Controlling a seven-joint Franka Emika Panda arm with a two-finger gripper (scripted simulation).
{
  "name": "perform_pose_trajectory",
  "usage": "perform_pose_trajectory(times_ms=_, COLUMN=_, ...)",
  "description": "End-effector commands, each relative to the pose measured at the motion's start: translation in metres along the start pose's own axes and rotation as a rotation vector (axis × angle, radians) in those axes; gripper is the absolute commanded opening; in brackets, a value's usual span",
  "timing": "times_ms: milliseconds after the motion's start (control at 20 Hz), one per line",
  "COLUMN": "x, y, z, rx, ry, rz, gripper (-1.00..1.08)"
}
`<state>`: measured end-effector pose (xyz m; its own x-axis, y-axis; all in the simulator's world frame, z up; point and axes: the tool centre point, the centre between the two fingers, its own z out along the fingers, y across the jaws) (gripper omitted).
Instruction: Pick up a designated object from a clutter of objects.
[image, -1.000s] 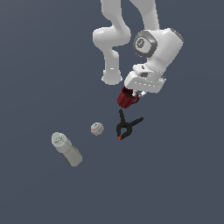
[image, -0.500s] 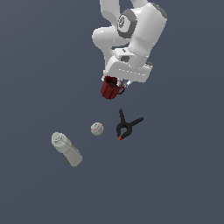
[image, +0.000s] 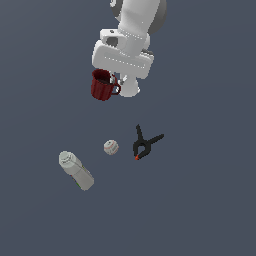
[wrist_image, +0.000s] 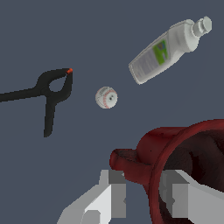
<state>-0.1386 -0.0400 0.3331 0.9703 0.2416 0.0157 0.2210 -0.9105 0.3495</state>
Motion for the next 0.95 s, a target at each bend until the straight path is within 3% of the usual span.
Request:
perform_pose_trajectory(times_ms=0, x=-0.005, y=0.027, z=-0.01, rx=-0.002, ry=0.002, rz=0.0, gripper=-1.0)
perform_pose_trajectory(times_ms=450, x=-0.014, y=0.094, z=-0.033, rx=-0.006, ry=0.002, rz=0.001, gripper=-1.0)
perform_pose_trajectory(times_ms=900, x=-0.015, y=0.112, z=-0.039, rx=-0.007, ry=0.003, rz=0.0, gripper=-1.0)
